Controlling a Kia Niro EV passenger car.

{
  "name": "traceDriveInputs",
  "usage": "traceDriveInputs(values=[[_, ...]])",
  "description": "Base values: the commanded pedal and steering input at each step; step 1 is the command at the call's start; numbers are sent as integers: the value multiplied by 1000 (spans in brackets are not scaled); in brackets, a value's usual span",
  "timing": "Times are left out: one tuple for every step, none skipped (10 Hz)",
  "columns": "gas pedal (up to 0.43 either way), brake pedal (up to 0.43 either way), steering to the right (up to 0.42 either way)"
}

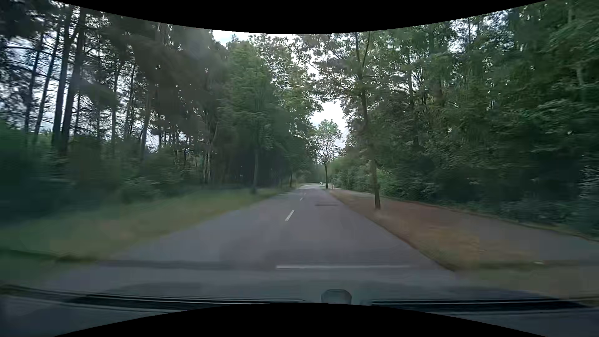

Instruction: Follow the waypoints while adhering to traffic rules and regulations

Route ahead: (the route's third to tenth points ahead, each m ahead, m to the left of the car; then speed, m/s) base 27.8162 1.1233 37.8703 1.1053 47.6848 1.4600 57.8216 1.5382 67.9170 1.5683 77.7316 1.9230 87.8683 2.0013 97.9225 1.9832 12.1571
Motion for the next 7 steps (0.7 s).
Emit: traceDriveInputs(values=[[138, 0, 2], [138, 0, 2], [138, 0, 2], [138, 0, 2], [138, 0, 3], [138, 0, 3], [138, 0, 3]])
